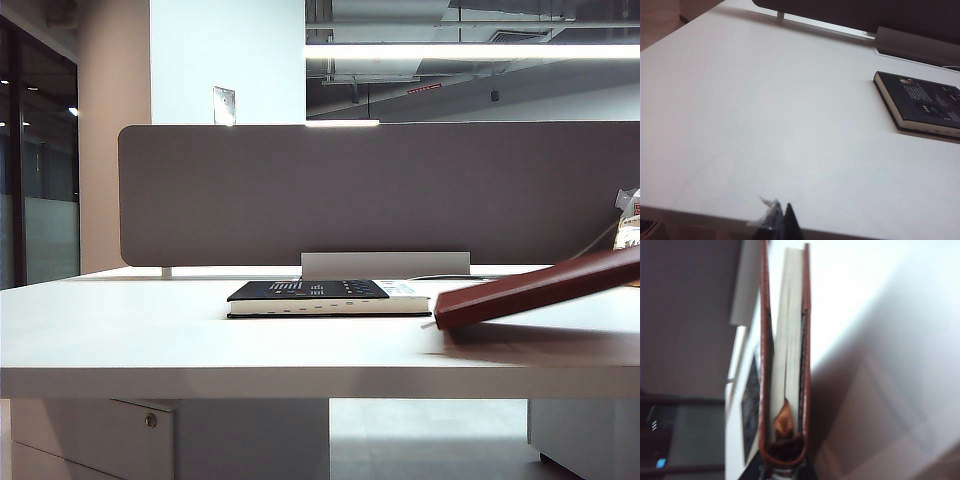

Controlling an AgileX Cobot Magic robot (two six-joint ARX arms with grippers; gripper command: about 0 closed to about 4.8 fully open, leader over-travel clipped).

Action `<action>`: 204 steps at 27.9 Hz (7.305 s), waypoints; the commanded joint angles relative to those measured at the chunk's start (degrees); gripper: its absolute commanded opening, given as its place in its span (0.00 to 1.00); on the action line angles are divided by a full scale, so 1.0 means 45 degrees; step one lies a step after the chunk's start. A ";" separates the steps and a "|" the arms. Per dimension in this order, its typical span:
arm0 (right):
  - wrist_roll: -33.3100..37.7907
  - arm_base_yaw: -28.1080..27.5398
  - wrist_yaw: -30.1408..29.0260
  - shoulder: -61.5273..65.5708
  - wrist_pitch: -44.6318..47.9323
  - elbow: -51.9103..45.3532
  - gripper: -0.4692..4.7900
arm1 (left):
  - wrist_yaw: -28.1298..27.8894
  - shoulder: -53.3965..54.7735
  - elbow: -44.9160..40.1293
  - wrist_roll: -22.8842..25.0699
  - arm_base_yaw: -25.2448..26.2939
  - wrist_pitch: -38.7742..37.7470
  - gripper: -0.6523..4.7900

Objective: Pick up the red book and place it on top of the black book.

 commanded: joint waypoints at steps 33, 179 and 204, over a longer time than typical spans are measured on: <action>-0.0063 0.0520 -0.1020 0.0034 0.2215 0.0971 0.09 | 0.0345 0.0010 -0.0029 -0.0253 -0.0019 -0.0170 0.11; 0.1588 0.4386 0.0665 1.2007 0.0670 1.2216 0.09 | 0.1525 0.0010 -0.0024 -0.0291 -0.0024 -0.0019 0.11; 0.2263 0.4187 0.0597 1.1992 0.0403 1.2250 0.39 | 0.1530 0.0010 -0.0005 -0.0291 -0.0024 0.0165 0.11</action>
